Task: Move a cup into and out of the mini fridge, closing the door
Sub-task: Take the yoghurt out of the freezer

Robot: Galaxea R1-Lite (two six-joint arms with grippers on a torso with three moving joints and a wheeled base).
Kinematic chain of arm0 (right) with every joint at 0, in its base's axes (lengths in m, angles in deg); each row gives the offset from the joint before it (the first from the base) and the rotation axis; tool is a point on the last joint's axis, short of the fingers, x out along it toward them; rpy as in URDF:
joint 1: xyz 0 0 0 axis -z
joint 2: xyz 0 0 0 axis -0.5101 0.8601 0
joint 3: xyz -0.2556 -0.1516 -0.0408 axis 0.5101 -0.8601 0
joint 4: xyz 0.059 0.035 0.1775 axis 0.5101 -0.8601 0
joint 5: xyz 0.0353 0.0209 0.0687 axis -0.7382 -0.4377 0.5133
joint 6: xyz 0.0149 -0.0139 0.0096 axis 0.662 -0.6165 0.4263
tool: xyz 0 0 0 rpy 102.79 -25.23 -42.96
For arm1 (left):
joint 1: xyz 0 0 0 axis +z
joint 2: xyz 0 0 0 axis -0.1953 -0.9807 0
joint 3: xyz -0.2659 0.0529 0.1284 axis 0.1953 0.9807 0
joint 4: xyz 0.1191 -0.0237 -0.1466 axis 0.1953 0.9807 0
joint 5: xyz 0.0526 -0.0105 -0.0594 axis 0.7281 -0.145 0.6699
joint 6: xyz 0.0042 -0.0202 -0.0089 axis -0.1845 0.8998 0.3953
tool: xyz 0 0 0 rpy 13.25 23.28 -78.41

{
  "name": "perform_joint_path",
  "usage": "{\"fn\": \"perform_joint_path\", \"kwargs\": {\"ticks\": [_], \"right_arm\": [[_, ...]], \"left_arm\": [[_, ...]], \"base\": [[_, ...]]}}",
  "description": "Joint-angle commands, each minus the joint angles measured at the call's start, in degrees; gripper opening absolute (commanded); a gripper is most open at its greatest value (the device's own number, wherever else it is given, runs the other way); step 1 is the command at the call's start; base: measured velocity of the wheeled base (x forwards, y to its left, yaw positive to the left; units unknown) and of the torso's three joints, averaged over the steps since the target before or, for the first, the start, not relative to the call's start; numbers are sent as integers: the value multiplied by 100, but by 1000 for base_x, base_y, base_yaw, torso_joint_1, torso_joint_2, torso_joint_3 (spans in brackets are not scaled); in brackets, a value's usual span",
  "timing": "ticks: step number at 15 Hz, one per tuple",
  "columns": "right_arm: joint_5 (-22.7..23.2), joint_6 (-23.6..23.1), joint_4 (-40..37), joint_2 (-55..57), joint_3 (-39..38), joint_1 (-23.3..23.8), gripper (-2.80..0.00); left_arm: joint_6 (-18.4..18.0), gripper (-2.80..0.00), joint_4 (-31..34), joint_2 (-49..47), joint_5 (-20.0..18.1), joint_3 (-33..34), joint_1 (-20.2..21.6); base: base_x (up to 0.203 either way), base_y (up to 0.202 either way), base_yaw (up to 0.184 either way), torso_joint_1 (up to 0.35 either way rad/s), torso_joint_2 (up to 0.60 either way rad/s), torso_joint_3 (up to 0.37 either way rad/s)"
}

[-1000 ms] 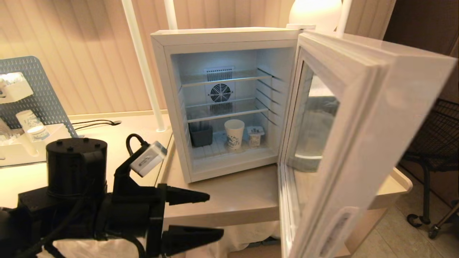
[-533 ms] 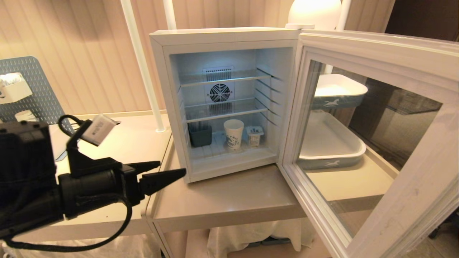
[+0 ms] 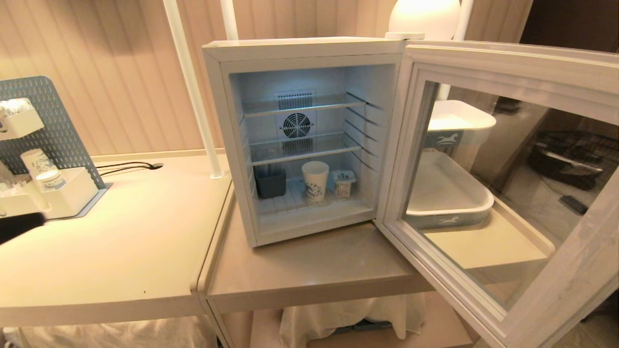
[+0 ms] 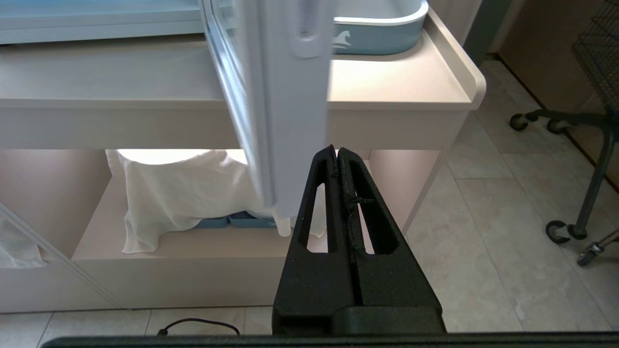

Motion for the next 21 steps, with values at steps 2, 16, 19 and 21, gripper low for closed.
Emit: {"fn": "perform_joint_path", "kwargs": {"ticks": [2,16,19,21], "right_arm": [[4,-5,-6,9,0,-1,-280],[4,-5,-6,9,0,-1,-280],[4,-5,-6,9,0,1,-280],[4,-5,-6,9,0,-1,-280]], "left_arm": [[416,-280,1998,1334,188,-850,154],[-1017,-280,2450,4759,-615,765,1087],[-1790,-280,-78,4746,-263,3414,1084],[-2195,-280,-1451,4746,-235,4896,1084]], "base": [[0,0,0,0,0,0],[0,0,0,0,0,0],[0,0,0,0,0,0],[0,0,0,0,0,0]]}}
